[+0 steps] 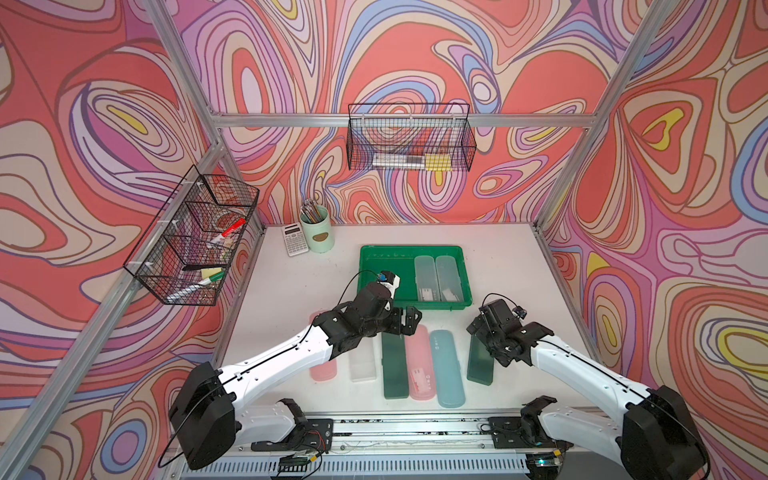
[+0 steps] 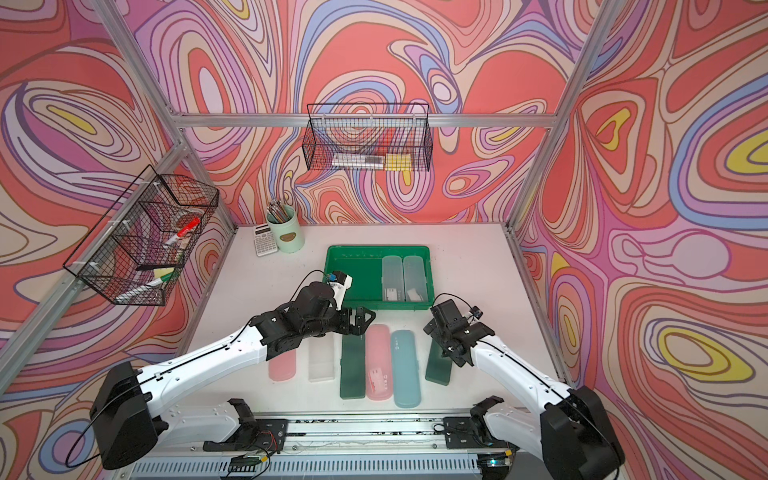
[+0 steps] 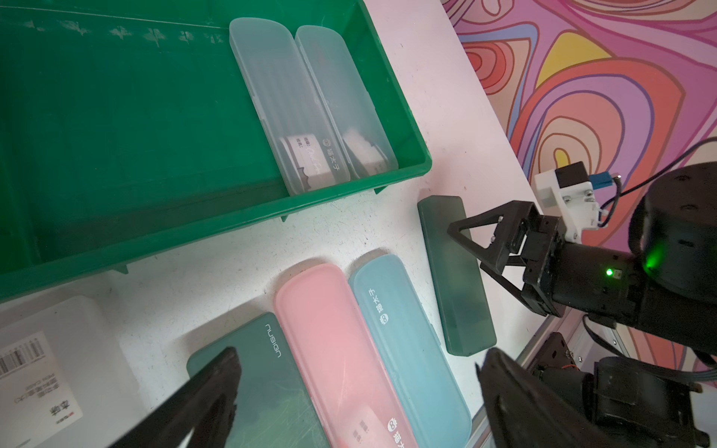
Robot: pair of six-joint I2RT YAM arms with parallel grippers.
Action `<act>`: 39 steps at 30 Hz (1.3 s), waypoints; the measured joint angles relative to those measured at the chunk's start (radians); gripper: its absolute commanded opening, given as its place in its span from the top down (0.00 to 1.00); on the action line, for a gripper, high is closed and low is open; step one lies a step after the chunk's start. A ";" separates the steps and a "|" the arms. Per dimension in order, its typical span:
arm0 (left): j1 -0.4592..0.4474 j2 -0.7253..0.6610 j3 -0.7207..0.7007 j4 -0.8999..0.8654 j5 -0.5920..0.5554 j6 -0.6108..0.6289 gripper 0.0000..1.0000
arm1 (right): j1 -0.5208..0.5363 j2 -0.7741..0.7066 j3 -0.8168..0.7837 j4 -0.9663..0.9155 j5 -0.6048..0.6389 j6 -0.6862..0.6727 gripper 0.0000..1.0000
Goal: Put the pencil case into the storage box
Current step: Pick up the pencil case from the center of the board.
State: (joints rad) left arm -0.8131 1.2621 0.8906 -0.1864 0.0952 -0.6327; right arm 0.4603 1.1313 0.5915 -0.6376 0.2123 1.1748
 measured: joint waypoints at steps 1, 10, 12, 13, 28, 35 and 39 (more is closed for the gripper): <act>0.000 0.000 0.000 0.000 0.000 -0.003 0.01 | 0.018 0.005 0.001 -0.018 0.005 -0.004 0.02; 0.000 -0.047 -0.045 -0.027 -0.078 -0.011 0.01 | 0.183 0.008 0.011 -0.204 0.058 0.001 0.02; 0.007 -0.092 -0.083 -0.026 -0.106 -0.016 0.01 | 0.203 -0.010 0.015 -0.230 0.064 0.004 0.02; 0.020 -0.121 -0.105 -0.028 -0.109 -0.021 0.01 | 0.212 -0.020 0.015 -0.241 0.066 0.005 0.02; 0.283 -0.272 -0.163 -0.097 -0.063 -0.056 0.01 | 0.281 -0.054 -0.035 -0.231 0.051 -0.026 0.05; 0.283 -0.254 -0.172 -0.106 -0.043 -0.070 0.01 | 0.281 -0.006 -0.035 -0.212 0.049 -0.017 0.06; 0.283 -0.238 -0.172 -0.106 -0.034 -0.071 0.01 | 0.288 0.035 -0.035 -0.192 0.046 -0.003 0.08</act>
State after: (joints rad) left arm -0.5301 1.0237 0.7185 -0.2928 0.0612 -0.7036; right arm 0.7479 1.1664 0.5568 -0.8291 0.2581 1.1721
